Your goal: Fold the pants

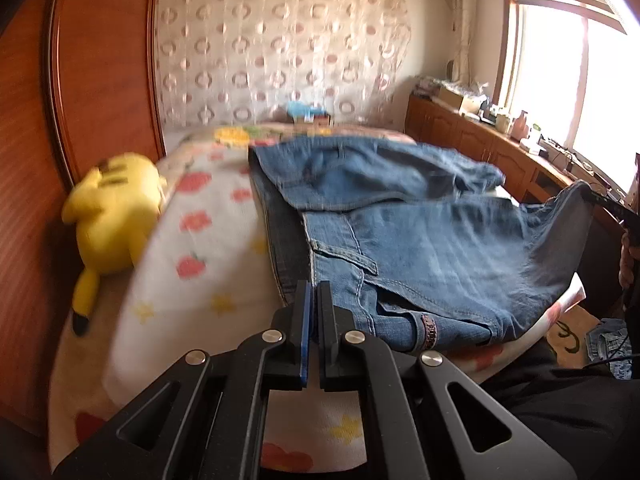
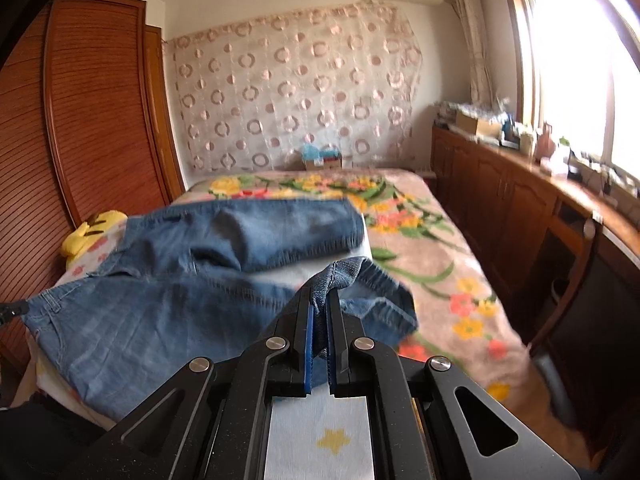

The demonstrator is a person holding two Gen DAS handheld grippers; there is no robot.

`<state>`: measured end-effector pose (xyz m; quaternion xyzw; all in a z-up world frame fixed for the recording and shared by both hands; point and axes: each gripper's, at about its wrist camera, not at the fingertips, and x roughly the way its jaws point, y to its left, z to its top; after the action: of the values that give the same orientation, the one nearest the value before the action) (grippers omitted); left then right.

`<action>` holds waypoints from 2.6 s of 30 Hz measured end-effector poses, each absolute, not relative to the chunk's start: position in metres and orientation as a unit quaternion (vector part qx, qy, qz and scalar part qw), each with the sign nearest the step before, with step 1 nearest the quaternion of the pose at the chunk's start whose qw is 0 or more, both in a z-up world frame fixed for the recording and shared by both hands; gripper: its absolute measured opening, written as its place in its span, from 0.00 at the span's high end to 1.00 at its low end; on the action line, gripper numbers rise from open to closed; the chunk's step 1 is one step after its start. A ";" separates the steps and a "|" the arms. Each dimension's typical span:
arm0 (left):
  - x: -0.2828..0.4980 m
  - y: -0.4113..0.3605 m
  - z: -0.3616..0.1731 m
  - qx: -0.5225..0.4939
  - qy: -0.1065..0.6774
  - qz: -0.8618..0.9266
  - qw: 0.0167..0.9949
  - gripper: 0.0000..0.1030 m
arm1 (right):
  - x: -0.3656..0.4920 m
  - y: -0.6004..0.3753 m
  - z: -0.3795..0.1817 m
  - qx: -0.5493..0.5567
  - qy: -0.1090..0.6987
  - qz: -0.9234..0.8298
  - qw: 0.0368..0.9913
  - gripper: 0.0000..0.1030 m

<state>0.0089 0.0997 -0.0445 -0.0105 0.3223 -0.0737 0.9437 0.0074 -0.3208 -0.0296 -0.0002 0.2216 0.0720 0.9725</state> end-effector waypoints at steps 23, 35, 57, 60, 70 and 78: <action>0.030 0.122 -0.080 -0.025 0.359 -0.033 0.932 0.96 | 0.150 -0.250 -0.073 -0.039 0.302 0.167 0.938 0.89; 0.032 0.115 -0.087 -0.021 0.370 -0.039 0.928 0.96 | 0.124 -0.300 -0.073 0.026 0.283 0.160 0.945 0.60; 0.032 0.115 -0.103 -0.027 0.389 -0.042 0.920 0.96 | 0.184 -0.234 -0.107 -0.009 0.343 0.167 0.924 0.47; 0.033 0.117 -0.107 -0.032 0.394 -0.041 0.918 0.96 | 0.191 -0.233 -0.114 -0.013 0.357 0.146 0.923 0.46; 0.034 0.116 -0.116 -0.032 0.405 -0.042 0.913 0.96 | 0.225 -0.227 -0.131 0.029 0.376 0.165 0.911 0.46; 0.035 0.120 -0.119 -0.042 0.408 -0.041 0.911 0.88 | 0.227 -0.224 -0.133 0.030 0.361 0.174 0.916 1.00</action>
<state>0.0352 0.1204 -0.1192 -0.0422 0.4085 -0.0408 0.9109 0.2267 -0.2244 -0.1335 0.0304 0.3605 0.1742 0.9158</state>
